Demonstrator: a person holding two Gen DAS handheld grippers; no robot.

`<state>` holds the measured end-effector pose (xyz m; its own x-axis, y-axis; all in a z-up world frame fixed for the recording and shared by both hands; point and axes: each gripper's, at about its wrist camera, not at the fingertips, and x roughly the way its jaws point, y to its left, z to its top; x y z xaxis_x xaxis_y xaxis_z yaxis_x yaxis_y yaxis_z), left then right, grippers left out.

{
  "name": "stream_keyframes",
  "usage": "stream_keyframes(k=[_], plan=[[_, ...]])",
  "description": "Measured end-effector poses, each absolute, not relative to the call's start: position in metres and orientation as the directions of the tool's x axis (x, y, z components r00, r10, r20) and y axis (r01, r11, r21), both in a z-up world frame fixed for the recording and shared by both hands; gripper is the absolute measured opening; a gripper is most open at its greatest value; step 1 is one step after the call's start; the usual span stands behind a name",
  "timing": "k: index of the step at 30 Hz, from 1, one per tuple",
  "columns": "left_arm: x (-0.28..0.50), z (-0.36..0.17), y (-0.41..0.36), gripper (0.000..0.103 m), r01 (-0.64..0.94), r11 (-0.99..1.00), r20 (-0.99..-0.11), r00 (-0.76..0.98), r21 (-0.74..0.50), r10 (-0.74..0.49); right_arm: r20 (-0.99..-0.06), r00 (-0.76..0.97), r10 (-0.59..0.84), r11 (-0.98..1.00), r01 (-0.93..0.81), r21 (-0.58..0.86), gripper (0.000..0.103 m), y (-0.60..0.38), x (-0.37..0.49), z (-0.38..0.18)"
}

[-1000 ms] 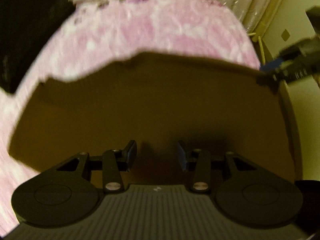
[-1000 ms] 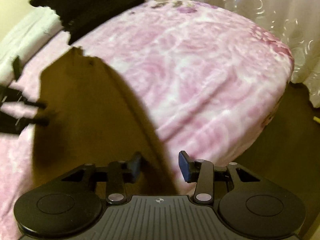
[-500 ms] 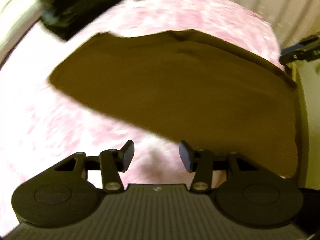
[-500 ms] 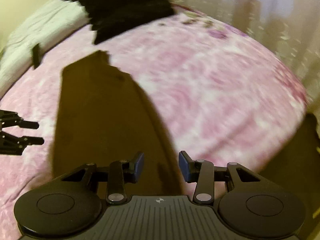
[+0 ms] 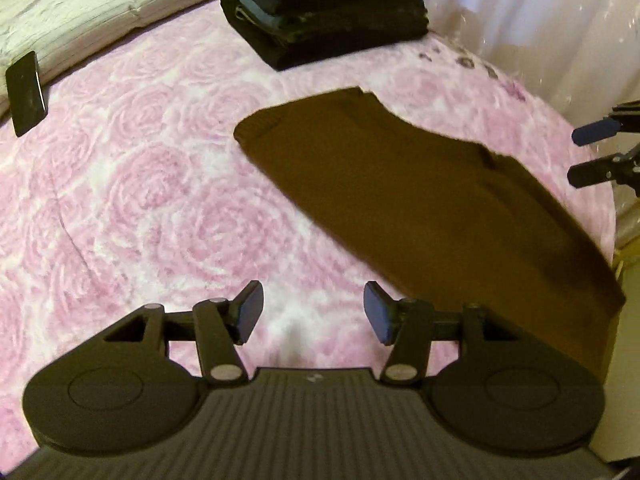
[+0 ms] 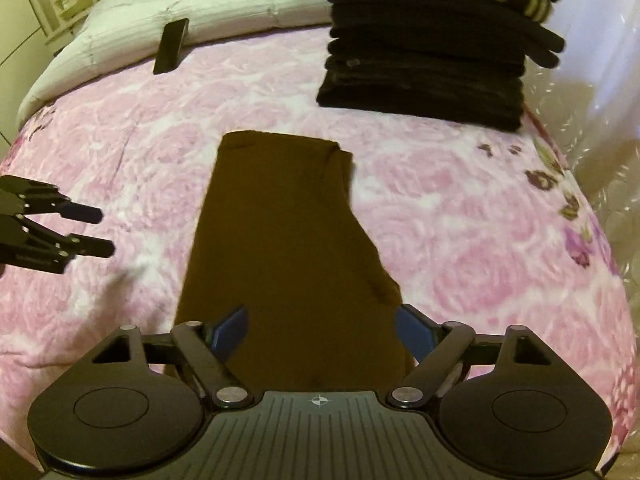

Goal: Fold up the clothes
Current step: 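Move both open grippers to the ribbed hem of the folded cardigan, then grasp the ribbed hem with both grippers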

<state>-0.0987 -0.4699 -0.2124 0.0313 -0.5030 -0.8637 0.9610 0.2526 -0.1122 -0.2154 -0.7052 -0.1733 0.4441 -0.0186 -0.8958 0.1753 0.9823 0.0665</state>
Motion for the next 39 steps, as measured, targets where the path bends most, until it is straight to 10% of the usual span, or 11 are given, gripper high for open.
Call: stream_keyframes(k=[16,34,39], plan=[[-0.296,-0.239,-0.389,0.051,0.886,-0.398,-0.786,-0.064,0.239,-0.615,-0.952,0.302,0.047,0.999,-0.017,0.044,0.084,-0.685,-0.321,-0.218],[-0.422,-0.330,-0.364,0.049,0.298,-0.635,-0.677,0.055,0.713,-0.734,-0.923,0.373,0.092,0.975,-0.223,0.007,0.084,-0.734,-0.421,-0.231],[-0.423,-0.315,-0.389,0.017,0.446,-0.657,-0.741,0.021,0.608,-0.672,-0.912,0.400,0.093,0.959,-0.283,-0.027,0.087,-0.727,-0.433,-0.230]])
